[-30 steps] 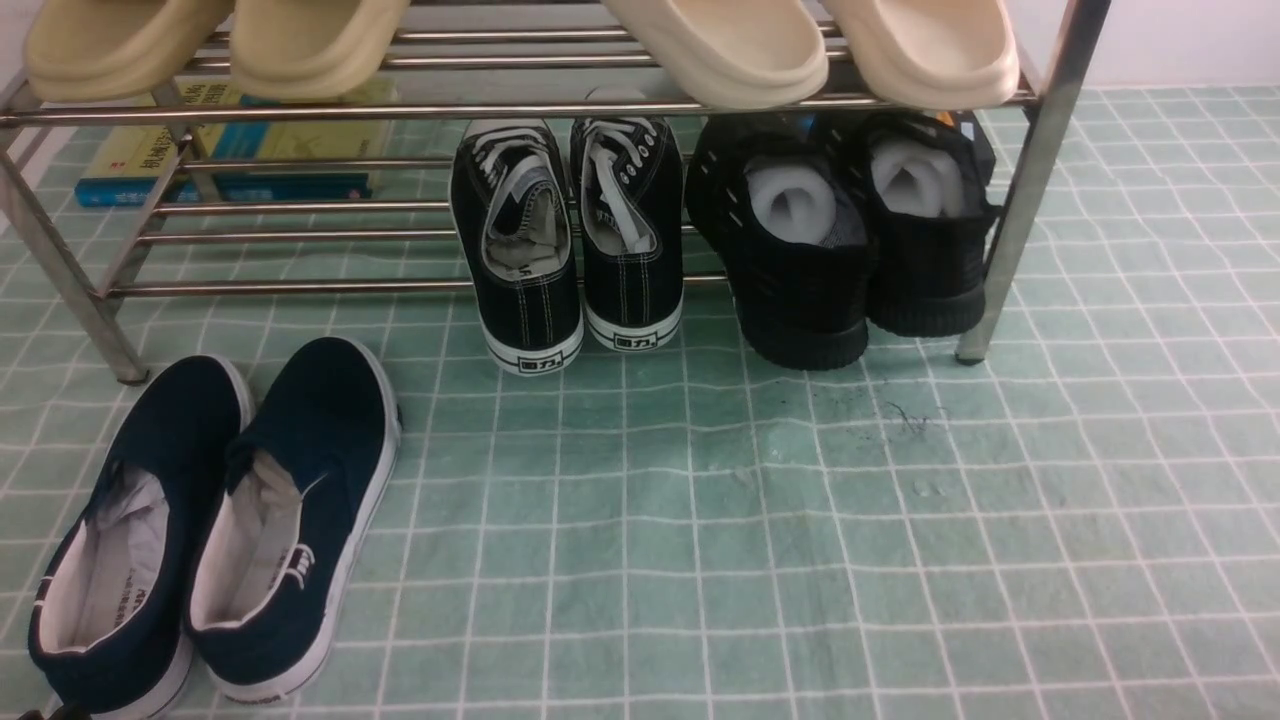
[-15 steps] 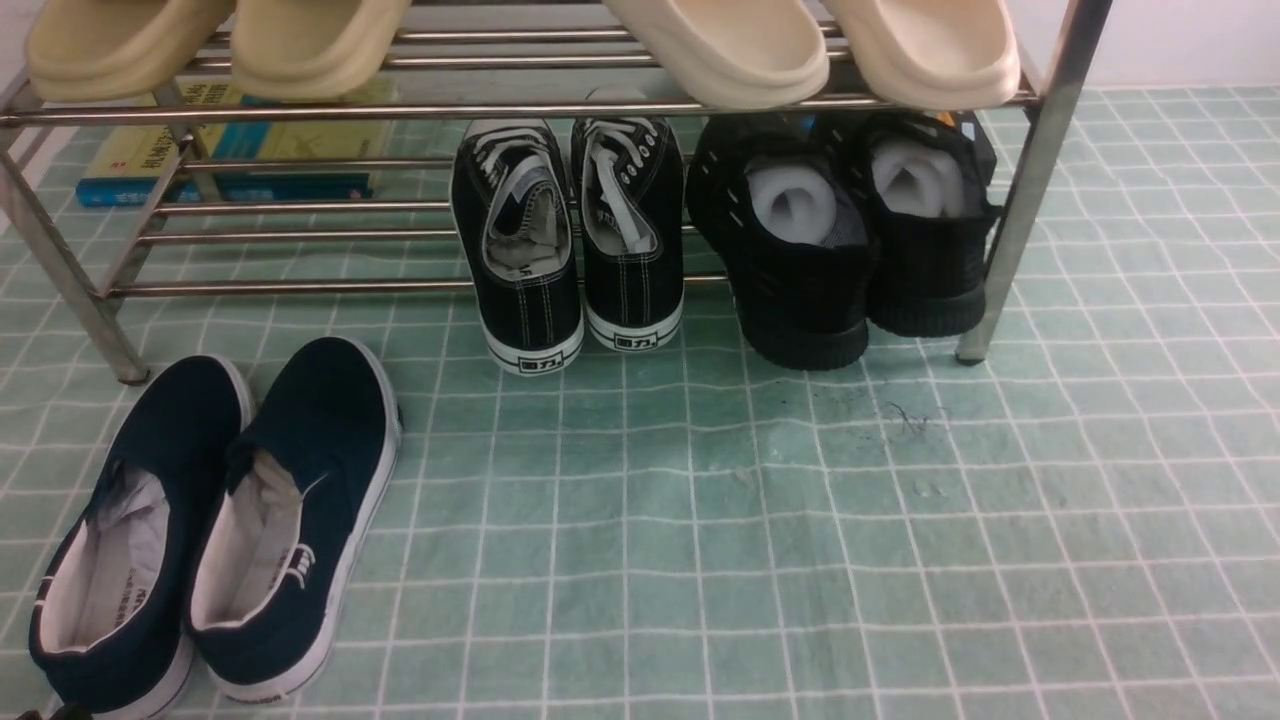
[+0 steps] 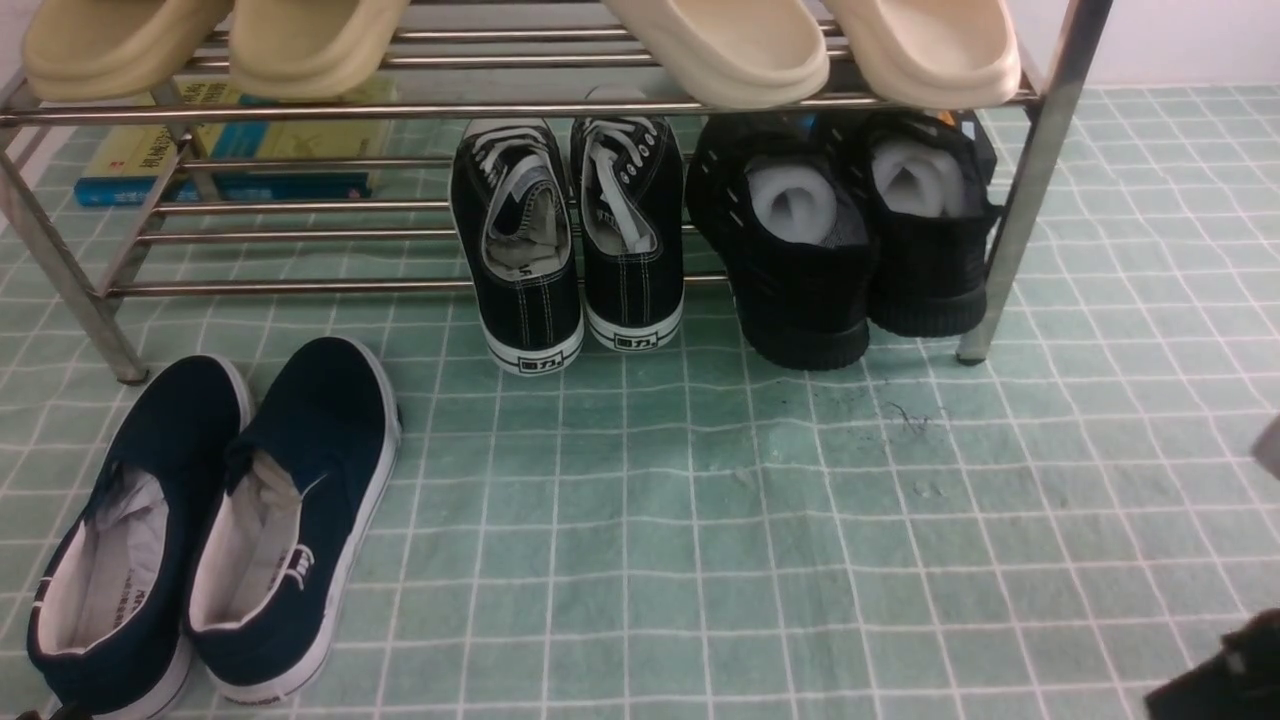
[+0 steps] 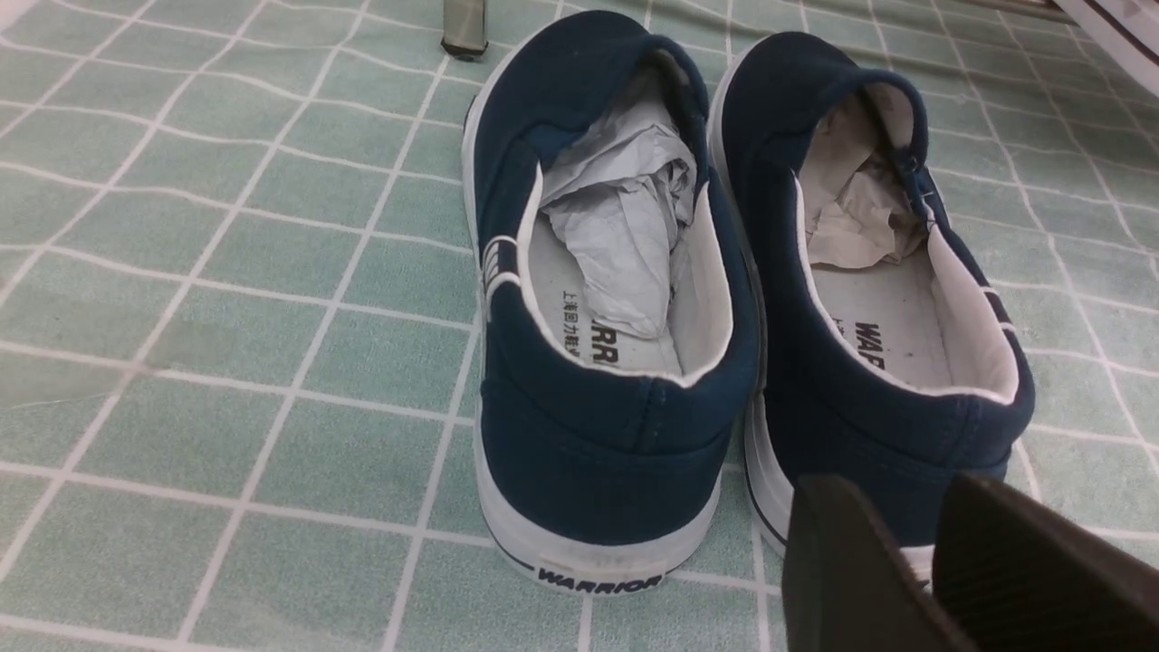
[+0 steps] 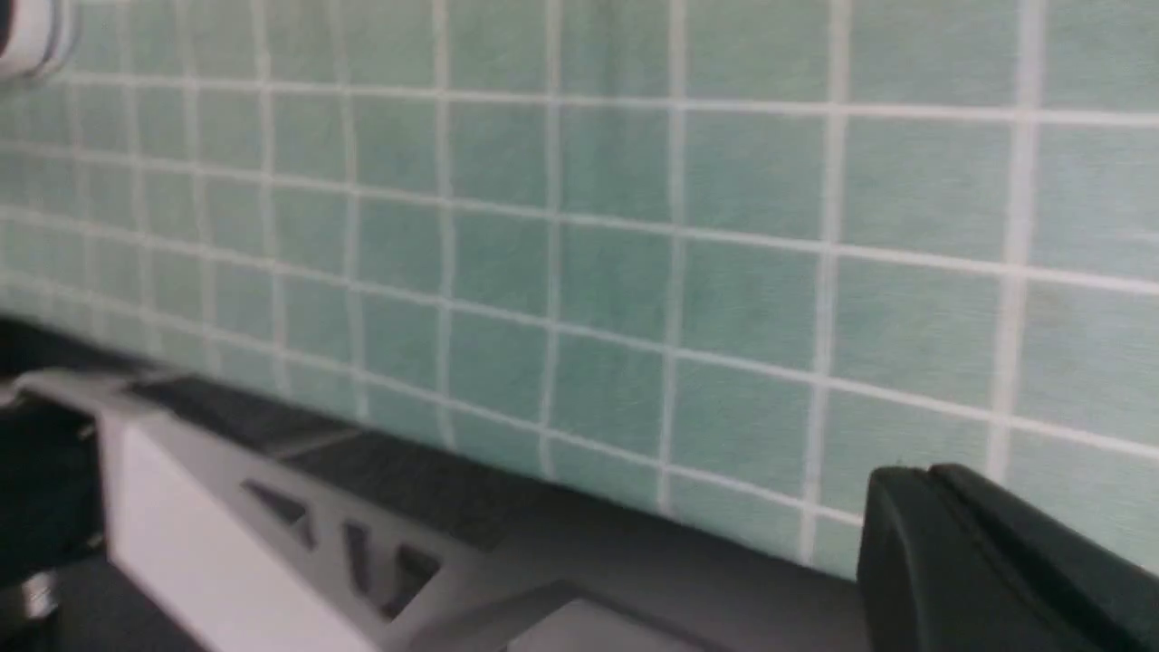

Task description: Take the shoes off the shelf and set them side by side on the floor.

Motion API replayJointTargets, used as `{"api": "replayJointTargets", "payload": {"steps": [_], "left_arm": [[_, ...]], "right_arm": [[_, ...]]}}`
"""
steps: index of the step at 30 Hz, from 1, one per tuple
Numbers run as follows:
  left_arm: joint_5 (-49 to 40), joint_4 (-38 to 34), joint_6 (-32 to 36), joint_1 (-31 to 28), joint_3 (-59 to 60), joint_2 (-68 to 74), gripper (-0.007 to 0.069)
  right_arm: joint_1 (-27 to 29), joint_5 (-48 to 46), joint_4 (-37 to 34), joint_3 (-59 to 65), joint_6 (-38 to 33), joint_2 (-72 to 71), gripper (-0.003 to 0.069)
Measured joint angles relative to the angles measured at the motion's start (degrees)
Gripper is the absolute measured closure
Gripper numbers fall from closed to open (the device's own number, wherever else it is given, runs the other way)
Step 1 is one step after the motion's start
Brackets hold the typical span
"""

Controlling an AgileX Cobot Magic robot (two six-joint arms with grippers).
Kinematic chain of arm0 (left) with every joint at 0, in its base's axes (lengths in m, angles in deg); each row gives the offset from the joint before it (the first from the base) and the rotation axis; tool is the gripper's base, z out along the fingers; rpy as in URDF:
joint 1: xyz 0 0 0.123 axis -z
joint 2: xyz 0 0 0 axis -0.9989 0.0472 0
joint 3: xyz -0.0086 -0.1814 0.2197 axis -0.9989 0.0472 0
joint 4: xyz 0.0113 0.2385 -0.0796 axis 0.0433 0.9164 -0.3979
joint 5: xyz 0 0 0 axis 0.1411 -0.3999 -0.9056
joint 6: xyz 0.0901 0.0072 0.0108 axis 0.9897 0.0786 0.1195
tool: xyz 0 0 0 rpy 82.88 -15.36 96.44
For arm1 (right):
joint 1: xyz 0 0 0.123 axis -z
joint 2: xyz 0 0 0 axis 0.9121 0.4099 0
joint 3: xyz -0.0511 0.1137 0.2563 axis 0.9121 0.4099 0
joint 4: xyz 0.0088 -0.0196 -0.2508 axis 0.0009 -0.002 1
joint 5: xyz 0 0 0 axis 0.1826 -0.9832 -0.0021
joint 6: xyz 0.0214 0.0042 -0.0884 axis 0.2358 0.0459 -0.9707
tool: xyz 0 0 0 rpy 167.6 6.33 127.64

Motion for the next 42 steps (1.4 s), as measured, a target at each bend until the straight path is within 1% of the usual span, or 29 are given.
{"api": "replayJointTargets", "payload": {"steps": [2,3,4,6,7,8,9,10,13,14,15,17,19,20,22,23,25,26,28,29,31,32,37,38,39,40,42], "left_arm": [[0.0,0.0,0.0,0.0,0.0,0.0,0.0431],[0.0,0.0,0.0,0.0,0.0,0.0,0.0431],[0.0,0.0,0.0,0.0,0.0,0.0,0.0431],[0.0,0.0,0.0,0.0,0.0,0.0,0.0431],[0.0,0.0,0.0,0.0,0.0,0.0,0.0431],[0.0,0.0,0.0,0.0,0.0,0.0,0.0431],[0.0,0.0,0.0,0.0,0.0,0.0,0.0431],[0.0,0.0,0.0,0.0,0.0,0.0,0.0431],[0.0,0.0,0.0,0.0,0.0,0.0,0.0431],[0.0,0.1,0.0,0.0,0.0,0.0,0.0431],[0.0,0.1,0.0,0.0,0.0,0.0,0.0431],[0.0,0.1,0.0,0.0,0.0,0.0,0.0431],[0.0,0.2,0.0,0.0,0.0,0.0,0.0427],[0.0,0.2,0.0,0.0,0.0,0.0,0.0427],[0.0,0.3,0.0,0.0,0.0,0.0,0.0427],[0.0,0.4,0.0,0.0,0.0,0.0,0.0426],[0.0,0.3,0.0,0.0,0.0,0.0,0.0423],[0.0,0.3,0.0,0.0,0.0,0.0,0.0423],[0.0,0.3,0.0,0.0,0.0,0.0,0.0417],[0.0,0.3,0.0,0.0,0.0,0.0,0.0416],[0.0,0.3,0.0,0.0,0.0,0.0,0.0414],[0.0,0.3,0.0,0.0,0.0,0.0,0.0413],[0.0,0.5,0.0,0.0,0.0,0.0,0.0410],[0.0,0.5,0.0,0.0,0.0,0.0,0.0409],[0.0,0.5,0.0,0.0,0.0,0.0,0.0409],[0.0,0.5,0.0,0.0,0.0,0.0,0.0408],[0.0,0.8,0.0,0.0,0.0,0.0,0.0405]], "right_arm": [[-2.4,-1.4,-5.6,-0.6,-5.6,4.0,0.0659],[-5.0,-2.1,-8.1,-1.3,-8.0,6.2,0.0659],[-7.5,-2.4,-9.0,-2.6,-9.0,7.8,0.0659],[-11.6,-2.3,-8.7,-4.9,-9.1,9.8,0.0659],[-14.6,-2.3,-6.9,-7.9,-7.7,11.2,0.0659],[-15.1,-2.2,-6.4,-8.4,-7.4,11.4,0.0659],[-18.6,-2.0,-2.1,-12.1,-4.4,12.9,0.0659],[-20.8,-1.9,1.2,-15.6,-0.9,13.7,0.0657],[-24.9,-1.4,12.8,-24.2,8.4,16.0,0.0654],[-25.2,-1.3,12.8,-24.8,9.1,16.0,0.0652],[-27.0,-1.3,19.3,-29.7,14.4,17.5,0.0642],[-29.6,-1.3,26.8,-35.6,20.2,19.8,0.0615],[-32.1,-1.3,32.9,-40.5,24.3,22.4,0.0575],[-32.3,-1.3,34.1,-41.6,25.0,23.1,0.0570],[-34.9,-1.0,40.7,-47.4,27.8,27.2,0.0489],[-35.8,-0.6,42.7,-49.1,28.2,28.7,0.0460],[-37.2,1.4,48.0,-53.7,28.6,32.9,0.0379],[-37.3,1.4,48.0,-53.7,28.6,32.9,0.0372],[-37.9,4.4,52.8,-57.7,28.7,37.2,0.0284],[-37.9,5.5,54.4,-58.7,28.8,38.6,0.0258],[-37.9,6.9,56.2,-59.6,28.8,40.0,0.0238],[-37.9,9.2,58.2,-60.4,28.8,41.7,0.0212],[-37.9,14.9,61.2,-60.7,30.6,44.5,0.0193],[-37.9,17.1,63.1,-60.7,33.1,45.2,0.0192],[-37.9,17.1,63.1,-60.7,33.1,45.2,0.0192],[-37.9,18.0,64.2,-60.7,34.8,45.5,0.0190],[-37.9,19.6,67.0,-60.7,39.4,46.1,0.0190]]}}
